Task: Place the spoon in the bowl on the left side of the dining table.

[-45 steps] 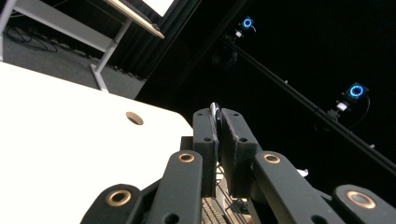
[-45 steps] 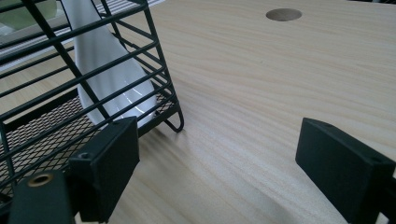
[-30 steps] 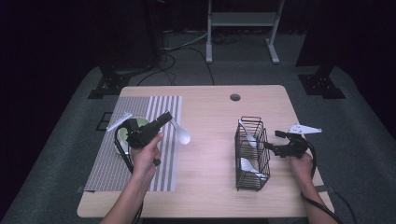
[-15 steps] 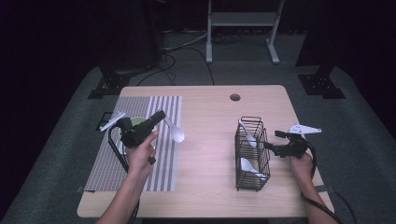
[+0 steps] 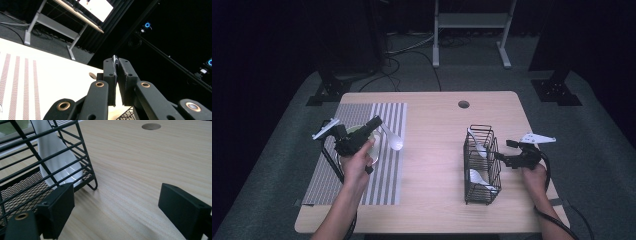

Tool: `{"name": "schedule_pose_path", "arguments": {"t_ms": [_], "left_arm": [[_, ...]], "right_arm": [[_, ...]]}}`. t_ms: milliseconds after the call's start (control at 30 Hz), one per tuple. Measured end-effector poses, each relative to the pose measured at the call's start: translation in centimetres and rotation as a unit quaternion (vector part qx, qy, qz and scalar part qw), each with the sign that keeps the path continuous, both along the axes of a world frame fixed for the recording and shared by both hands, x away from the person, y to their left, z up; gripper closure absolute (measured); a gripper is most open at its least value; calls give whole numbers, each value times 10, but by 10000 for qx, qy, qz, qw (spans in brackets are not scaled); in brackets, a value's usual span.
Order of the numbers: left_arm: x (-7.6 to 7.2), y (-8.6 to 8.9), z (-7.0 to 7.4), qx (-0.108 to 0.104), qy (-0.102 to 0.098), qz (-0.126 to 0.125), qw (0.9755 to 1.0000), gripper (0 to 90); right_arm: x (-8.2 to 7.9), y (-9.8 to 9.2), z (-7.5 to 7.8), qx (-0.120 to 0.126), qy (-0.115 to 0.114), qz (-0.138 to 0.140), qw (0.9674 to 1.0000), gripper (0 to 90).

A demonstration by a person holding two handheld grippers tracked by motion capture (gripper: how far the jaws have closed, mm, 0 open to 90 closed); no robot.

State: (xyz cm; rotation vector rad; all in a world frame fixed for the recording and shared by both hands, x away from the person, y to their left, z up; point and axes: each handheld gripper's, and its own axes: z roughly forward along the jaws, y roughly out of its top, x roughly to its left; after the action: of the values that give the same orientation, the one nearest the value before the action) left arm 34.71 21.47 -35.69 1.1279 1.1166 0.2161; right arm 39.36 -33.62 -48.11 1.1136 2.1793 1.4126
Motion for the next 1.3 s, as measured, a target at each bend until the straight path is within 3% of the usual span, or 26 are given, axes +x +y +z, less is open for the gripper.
{"name": "schedule_pose_path", "arguments": {"t_ms": [433,700,1300], "left_arm": [[5,12,-4,24,111,196,9997,848],[6,17,-2,104,105,275,9995,848],[11,32,7,60,35,498,9987,848]], "right_arm": [[0,1,0,-32,0,-1,10000,123],[0,1,0,-50,-1,-3,10000,123],[0,1,0,-70,8,0,10000,123]]}}
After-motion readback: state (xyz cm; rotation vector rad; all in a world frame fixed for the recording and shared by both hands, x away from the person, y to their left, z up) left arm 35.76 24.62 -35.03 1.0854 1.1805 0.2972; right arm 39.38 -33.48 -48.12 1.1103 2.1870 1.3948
